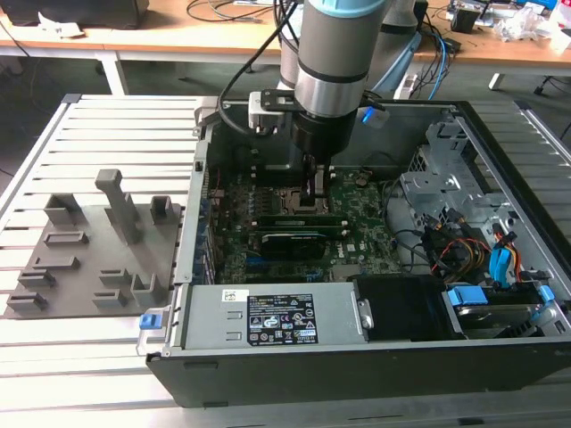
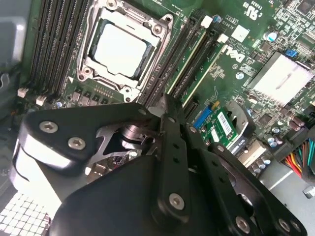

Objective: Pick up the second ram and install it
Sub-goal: 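Insert the second ram into the second slot, then press down the second ram until it locks into place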

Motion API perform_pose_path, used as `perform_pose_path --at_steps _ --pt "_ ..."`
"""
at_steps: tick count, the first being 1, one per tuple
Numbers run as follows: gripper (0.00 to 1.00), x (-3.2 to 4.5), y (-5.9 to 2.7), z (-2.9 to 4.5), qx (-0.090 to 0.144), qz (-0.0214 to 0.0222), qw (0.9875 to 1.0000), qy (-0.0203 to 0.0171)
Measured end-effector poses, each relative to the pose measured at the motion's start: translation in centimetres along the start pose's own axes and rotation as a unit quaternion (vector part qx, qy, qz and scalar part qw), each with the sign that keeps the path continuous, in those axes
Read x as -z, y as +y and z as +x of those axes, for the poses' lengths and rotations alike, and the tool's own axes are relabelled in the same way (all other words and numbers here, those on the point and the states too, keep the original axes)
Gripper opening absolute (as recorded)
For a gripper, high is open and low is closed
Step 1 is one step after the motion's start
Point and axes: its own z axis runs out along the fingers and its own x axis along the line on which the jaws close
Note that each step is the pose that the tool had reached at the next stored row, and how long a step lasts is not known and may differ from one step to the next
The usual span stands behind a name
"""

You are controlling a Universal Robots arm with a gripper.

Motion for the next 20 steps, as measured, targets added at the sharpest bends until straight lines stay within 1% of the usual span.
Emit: perform_pose_path --at_steps 5,6,7,8,9,10,12,14,15,16,17,18,19,20 --pt "0.11 0.01 -0.01 0.0 0.0 0.0 1.0 0.0" --pt "0.11 0.03 -0.53 -0.02 0.0 -0.0001 1.0 0.0002" --pt "0.11 0.02 -1.85 -0.06 0.0 -0.0012 1.0 0.0003" --pt "0.11 -0.31 -3.64 -0.12 0.0 -0.0031 1.0 0.0008" --pt "0.11 -0.6 -4.11 -0.13 0.0 -0.0034 1.0 0.0008" --pt "0.11 -1.14 -4.54 -0.12 0.0 -0.0038 1.0 0.0008" --pt "0.11 -1.84 -4.61 -0.11 0.0 -0.0038 1.0 0.0008" --pt "0.11 -2.82 -4.82 -0.08 0.0 -0.0039 1.0 0.0008" --pt "0.11 -3.25 -4.86 -0.04 0.0 -0.0041 1.0 0.0018" --pt "0.11 -3.41 -4.87 -0.03 0.0 -0.0041 1.0 0.0018" --pt "0.11 -3.43 -4.87 -0.04 0.0 -0.004 1.0 0.0014" --pt "0.11 -3.09 -4.84 -0.09 0.0 -0.0028 1.0 -0.0001" --pt "0.11 -2.61 -4.66 -0.1 0.0 -0.0012 1.0 0.0004" --pt "0.11 -2.48 -4.11 -0.08 0.0 0.0009 1.0 0.0002"
